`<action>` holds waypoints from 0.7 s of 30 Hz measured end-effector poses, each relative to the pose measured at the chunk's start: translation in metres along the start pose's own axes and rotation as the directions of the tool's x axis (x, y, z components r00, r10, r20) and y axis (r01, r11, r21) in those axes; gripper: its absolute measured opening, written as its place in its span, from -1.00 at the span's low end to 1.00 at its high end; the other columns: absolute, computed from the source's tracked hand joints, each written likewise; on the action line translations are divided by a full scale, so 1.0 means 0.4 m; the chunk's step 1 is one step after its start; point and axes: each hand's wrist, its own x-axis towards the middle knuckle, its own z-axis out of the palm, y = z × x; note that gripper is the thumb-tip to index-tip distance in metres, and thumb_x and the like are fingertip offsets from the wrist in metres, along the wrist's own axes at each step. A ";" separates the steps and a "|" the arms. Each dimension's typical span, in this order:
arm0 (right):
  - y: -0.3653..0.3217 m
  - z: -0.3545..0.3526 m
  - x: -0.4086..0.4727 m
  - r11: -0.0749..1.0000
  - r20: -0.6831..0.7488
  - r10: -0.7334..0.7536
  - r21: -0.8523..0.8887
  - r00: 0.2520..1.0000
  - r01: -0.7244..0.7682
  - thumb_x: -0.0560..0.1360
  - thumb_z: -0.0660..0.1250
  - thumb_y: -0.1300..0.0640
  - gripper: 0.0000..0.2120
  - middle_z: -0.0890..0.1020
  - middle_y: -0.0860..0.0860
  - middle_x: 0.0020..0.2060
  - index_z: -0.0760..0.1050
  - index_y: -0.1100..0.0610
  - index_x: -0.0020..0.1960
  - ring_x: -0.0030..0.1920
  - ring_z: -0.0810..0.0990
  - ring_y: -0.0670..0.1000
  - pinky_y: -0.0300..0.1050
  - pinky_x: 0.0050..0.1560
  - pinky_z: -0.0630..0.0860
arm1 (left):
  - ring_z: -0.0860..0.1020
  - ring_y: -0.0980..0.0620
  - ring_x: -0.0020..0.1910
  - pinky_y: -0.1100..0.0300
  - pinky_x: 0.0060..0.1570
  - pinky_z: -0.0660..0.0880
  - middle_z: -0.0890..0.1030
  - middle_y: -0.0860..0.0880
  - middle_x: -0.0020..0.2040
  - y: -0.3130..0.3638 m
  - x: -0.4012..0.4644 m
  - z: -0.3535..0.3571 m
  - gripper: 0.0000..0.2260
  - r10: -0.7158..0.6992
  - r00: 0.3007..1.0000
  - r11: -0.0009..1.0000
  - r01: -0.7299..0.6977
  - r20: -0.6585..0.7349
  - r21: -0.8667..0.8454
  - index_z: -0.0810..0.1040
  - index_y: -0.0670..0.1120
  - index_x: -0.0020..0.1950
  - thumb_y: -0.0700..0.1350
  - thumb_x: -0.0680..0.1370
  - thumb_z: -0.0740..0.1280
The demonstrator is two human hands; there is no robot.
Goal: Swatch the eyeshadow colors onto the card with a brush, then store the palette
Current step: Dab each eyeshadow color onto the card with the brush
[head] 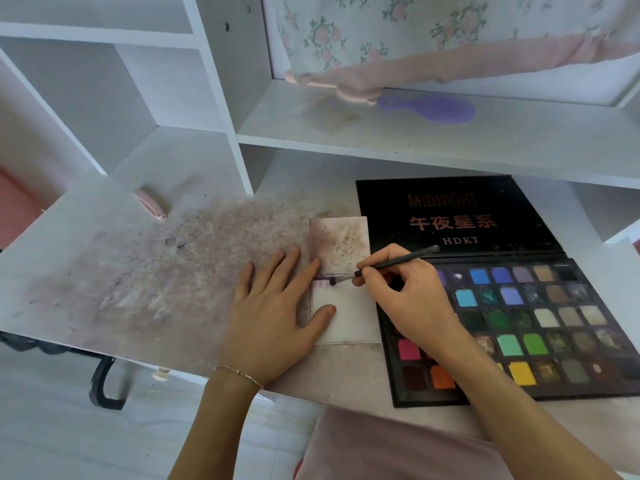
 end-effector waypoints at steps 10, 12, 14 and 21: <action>0.005 -0.001 -0.001 0.997 0.019 0.031 -0.073 0.999 -0.030 0.45 0.28 0.21 -0.87 0.64 -0.01 -0.24 0.48 -0.01 -0.18 -0.16 0.62 -0.05 -0.18 -0.13 0.56 | 0.07 0.08 0.49 0.01 0.45 -0.16 0.18 0.08 0.50 0.002 0.001 -0.003 -0.35 -0.009 1.000 1.000 0.010 0.001 -0.016 0.16 0.21 0.44 0.36 0.37 -0.10; 0.005 -0.001 0.000 0.997 0.015 0.026 -0.070 1.000 -0.024 0.46 0.28 0.22 -0.87 0.64 -0.02 -0.24 0.48 -0.01 -0.18 -0.16 0.62 -0.06 -0.21 -0.13 0.55 | 0.07 0.08 0.49 0.01 0.45 -0.15 0.19 0.07 0.50 0.001 0.000 -0.002 -0.35 -0.007 1.000 1.000 0.007 -0.003 -0.019 0.16 0.21 0.44 0.36 0.38 -0.10; 0.004 0.001 0.001 0.997 0.012 0.022 -0.067 1.000 -0.021 0.47 0.28 0.22 -0.85 0.64 -0.03 -0.24 0.47 -0.02 -0.17 -0.17 0.61 -0.09 -0.26 -0.13 0.54 | 0.08 0.08 0.49 0.00 0.45 -0.14 0.19 0.07 0.49 0.001 0.000 -0.002 -0.35 -0.005 1.000 1.000 0.005 -0.006 -0.021 0.17 0.20 0.44 0.36 0.38 -0.10; 0.006 0.001 -0.001 0.997 0.009 0.044 -0.058 0.999 -0.043 0.45 0.28 0.22 -0.89 0.64 0.02 -0.27 0.50 0.03 -0.19 -0.19 0.61 -0.03 -0.17 -0.15 0.55 | 0.12 0.06 0.49 -0.01 0.46 -0.11 0.23 0.05 0.48 0.004 0.000 -0.004 -0.36 -0.004 1.000 0.999 0.004 -0.019 -0.032 0.22 0.18 0.43 0.35 0.38 -0.08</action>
